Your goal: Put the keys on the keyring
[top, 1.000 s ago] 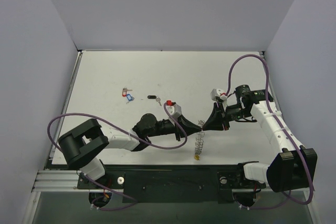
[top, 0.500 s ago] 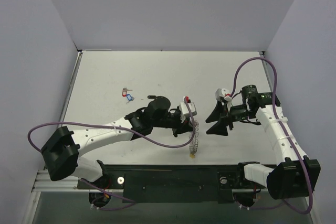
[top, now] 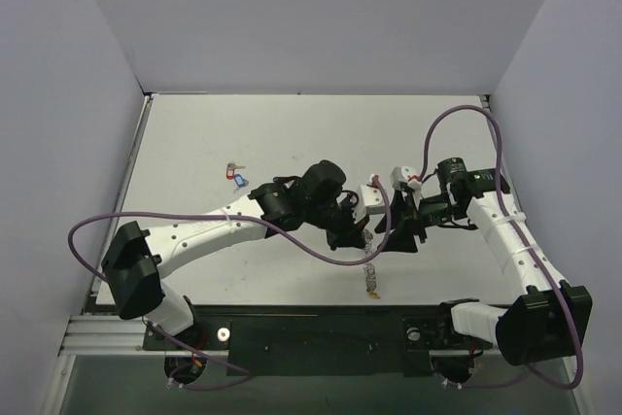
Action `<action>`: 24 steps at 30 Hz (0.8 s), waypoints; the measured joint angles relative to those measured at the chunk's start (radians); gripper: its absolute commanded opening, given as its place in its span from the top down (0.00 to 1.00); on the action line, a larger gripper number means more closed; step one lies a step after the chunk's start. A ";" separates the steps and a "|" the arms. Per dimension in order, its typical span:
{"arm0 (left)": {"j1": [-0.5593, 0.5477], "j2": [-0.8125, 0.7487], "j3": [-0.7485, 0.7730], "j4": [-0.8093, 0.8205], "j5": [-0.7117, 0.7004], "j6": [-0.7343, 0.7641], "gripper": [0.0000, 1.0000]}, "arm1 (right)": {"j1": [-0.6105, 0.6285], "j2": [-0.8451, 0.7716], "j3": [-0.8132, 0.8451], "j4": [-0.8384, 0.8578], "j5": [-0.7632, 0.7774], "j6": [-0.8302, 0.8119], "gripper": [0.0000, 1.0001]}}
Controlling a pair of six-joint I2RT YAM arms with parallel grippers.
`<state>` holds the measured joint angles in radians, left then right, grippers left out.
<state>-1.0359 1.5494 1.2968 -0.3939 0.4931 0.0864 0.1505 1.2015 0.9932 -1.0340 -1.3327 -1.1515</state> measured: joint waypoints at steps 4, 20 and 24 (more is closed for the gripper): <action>-0.002 0.011 0.017 -0.054 0.002 0.003 1.00 | -0.007 -0.001 -0.001 0.000 -0.006 -0.001 0.52; -0.003 0.023 0.053 -0.082 0.007 -0.009 1.00 | 0.048 0.003 -0.024 -0.002 -0.018 -0.025 0.75; -0.003 0.026 0.054 -0.082 0.008 -0.021 1.00 | 0.048 0.009 -0.024 -0.002 -0.019 -0.027 0.75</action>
<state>-1.0386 1.5749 1.3510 -0.4759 0.5014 0.0654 0.1982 1.2102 0.9691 -1.0359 -1.3514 -1.1790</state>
